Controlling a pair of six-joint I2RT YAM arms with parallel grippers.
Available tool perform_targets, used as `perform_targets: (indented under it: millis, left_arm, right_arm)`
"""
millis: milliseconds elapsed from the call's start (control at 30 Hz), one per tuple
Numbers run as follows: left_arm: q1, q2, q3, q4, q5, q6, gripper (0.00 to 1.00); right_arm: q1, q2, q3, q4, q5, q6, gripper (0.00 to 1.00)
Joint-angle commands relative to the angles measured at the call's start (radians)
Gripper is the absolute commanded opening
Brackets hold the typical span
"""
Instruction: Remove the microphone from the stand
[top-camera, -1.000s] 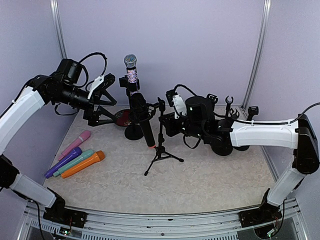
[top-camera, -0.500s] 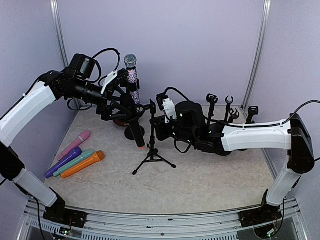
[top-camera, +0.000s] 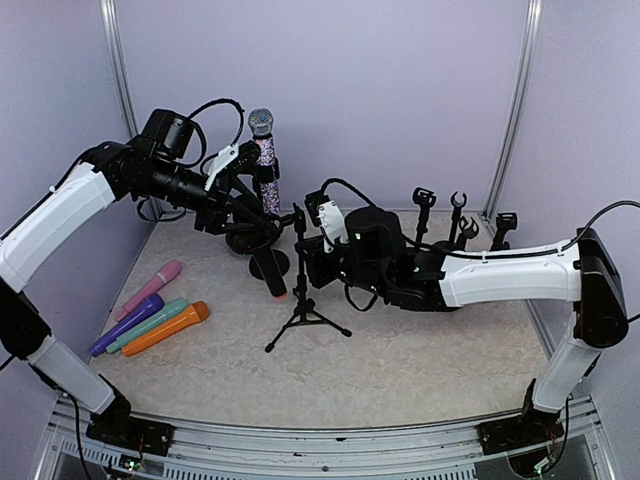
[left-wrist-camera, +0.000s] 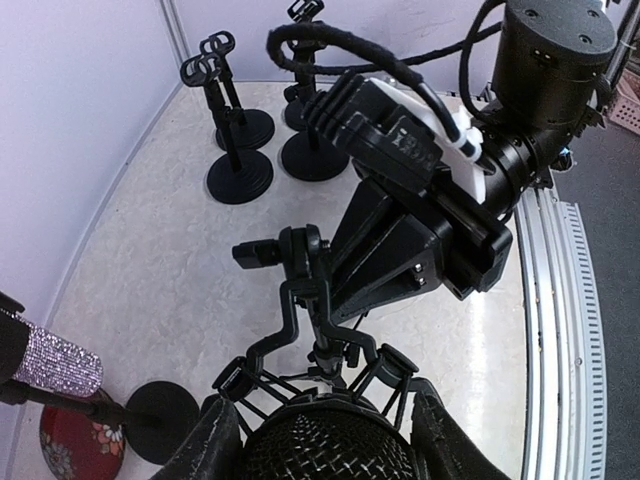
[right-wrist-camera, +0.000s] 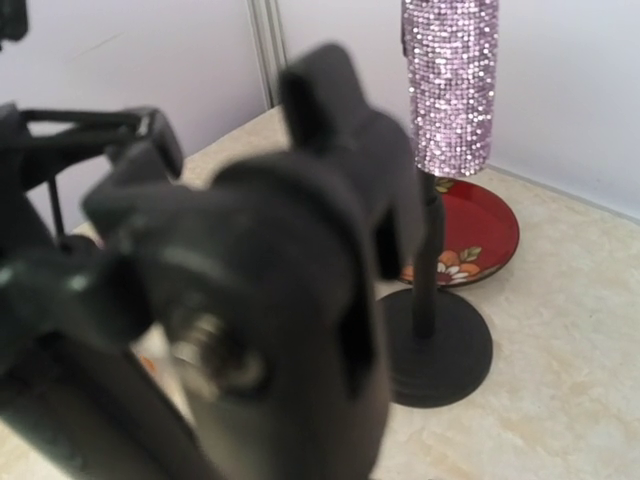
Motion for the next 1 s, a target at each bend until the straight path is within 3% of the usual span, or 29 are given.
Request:
perform_targets:
  millis: [0, 133, 600, 967]
  left_arm:
    - [-0.006, -0.013, 0.029, -0.052, 0.016, 0.049, 0.38]
    - [-0.006, -0.008, 0.081, -0.1, 0.011, 0.065, 0.26]
    - [-0.027, 0.037, 0.482, -0.246, -0.048, 0.099, 0.26]
    - [-0.029, -0.145, 0.515, -0.16, -0.18, 0.1, 0.26]
  right_arm:
    - [0.009, 0.018, -0.014, -0.025, 0.007, 0.024, 0.0]
    - [0.01, 0.017, -0.022, -0.032, 0.012, 0.018, 0.0]
    - [0.009, 0.047, -0.025, -0.082, 0.042, -0.035, 0.0]
    - [0.006, 0.077, -0.007, -0.099, 0.079, -0.148, 0.0]
